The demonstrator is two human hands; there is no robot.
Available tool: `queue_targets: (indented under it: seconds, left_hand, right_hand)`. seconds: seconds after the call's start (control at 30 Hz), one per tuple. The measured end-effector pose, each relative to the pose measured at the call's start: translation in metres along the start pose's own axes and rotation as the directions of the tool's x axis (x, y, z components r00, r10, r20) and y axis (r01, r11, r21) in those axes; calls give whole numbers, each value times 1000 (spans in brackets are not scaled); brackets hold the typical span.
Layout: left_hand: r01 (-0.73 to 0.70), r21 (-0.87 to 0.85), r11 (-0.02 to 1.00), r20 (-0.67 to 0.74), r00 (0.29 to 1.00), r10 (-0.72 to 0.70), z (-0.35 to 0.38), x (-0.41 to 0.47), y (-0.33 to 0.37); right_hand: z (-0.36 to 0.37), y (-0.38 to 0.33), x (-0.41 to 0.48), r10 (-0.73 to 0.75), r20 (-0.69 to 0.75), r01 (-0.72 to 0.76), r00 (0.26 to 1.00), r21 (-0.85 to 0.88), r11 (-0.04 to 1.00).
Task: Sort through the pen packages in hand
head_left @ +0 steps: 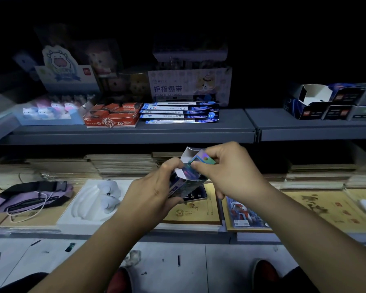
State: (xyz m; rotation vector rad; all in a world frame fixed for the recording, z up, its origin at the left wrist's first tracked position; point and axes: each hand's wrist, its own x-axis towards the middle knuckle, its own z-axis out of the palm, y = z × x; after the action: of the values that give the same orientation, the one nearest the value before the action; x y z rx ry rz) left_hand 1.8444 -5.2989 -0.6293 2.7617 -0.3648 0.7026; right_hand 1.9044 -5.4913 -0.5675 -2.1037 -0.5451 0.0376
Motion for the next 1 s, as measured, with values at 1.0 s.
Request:
queue_targets:
  seconds: [1.0]
  left_hand:
    - [-2,6,1000,-34,999,2,2,2,4]
  right_hand:
    - [5,-1,-1,105,513,-122,852,-1,992]
